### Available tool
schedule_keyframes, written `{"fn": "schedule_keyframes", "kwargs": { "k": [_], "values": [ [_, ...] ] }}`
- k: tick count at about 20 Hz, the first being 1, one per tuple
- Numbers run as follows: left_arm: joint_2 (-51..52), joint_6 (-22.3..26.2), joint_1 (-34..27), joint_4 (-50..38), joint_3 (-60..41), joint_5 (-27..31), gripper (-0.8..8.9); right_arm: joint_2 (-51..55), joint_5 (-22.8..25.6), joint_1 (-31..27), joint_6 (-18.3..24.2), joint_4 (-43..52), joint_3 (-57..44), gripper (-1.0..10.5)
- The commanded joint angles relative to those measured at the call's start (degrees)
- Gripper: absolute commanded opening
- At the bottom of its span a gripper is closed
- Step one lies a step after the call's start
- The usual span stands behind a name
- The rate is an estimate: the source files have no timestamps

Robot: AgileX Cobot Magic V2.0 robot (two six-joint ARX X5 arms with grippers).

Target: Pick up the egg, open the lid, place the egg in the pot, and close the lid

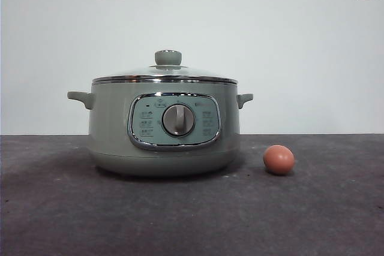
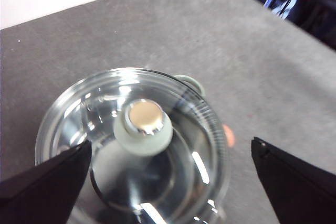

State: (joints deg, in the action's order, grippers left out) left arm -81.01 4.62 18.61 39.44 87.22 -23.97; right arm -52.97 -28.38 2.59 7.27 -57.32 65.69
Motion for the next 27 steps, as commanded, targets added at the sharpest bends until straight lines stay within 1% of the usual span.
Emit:
{"fn": "schedule_keyframes", "kwargs": {
  "k": [1, 4, 10, 13, 18, 20, 22, 23, 25, 26, 27],
  "values": [
    [-6.2, 3.0, 1.8, -0.3, 4.2, 2.2, 6.79, -0.5, -0.2, 0.1, -0.2, 0.3, 0.2, 6.2],
    [-14.1, 3.6, 3.2, -0.7, 8.9, 4.8, 6.79, -0.8, -0.2, 0.1, -0.2, 0.3, 0.2, 6.2],
    [-22.0, 3.6, 4.1, -1.9, 9.5, 4.8, 6.79, -0.9, -0.2, 0.1, -0.2, 0.3, 0.2, 6.2],
    [-24.0, 3.6, 4.4, -2.3, 9.5, 4.8, 6.78, -0.9, -0.2, 0.1, -0.2, 0.3, 0.2, 6.2],
    [-24.5, 3.6, 5.9, -3.0, 9.5, 9.2, 6.78, -1.6, -0.2, 0.1, -0.2, 0.4, 0.2, 6.2],
    [-24.7, 3.6, 6.5, -3.0, 9.5, 9.3, 6.75, -1.6, -0.2, 0.1, -0.2, 0.4, 0.2, 5.9],
    [-24.8, 3.6, 7.1, -3.0, 9.5, 9.3, 5.77, -1.6, -0.2, 0.1, -0.2, 0.4, 0.2, 5.9],
    [-24.9, 3.6, 7.4, -3.0, 9.5, 9.3, 5.56, -1.6, -0.2, 0.1, -0.2, 0.3, 0.2, 5.9],
    [-24.9, 3.4, 7.6, -2.9, 9.5, 9.9, 5.55, -1.6, -0.2, 0.1, -0.2, 0.3, 0.2, 5.9],
    [-24.9, 3.3, 7.8, -2.6, 9.5, 11.1, 5.11, -1.6, -0.2, 0.1, -0.2, 0.3, 0.2, 5.9],
    [-24.9, 3.2, 7.8, -2.1, 9.5, 11.8, 4.24, -1.6, -0.2, 0.1, -0.2, 0.3, 0.2, 5.9]
  ]
}}
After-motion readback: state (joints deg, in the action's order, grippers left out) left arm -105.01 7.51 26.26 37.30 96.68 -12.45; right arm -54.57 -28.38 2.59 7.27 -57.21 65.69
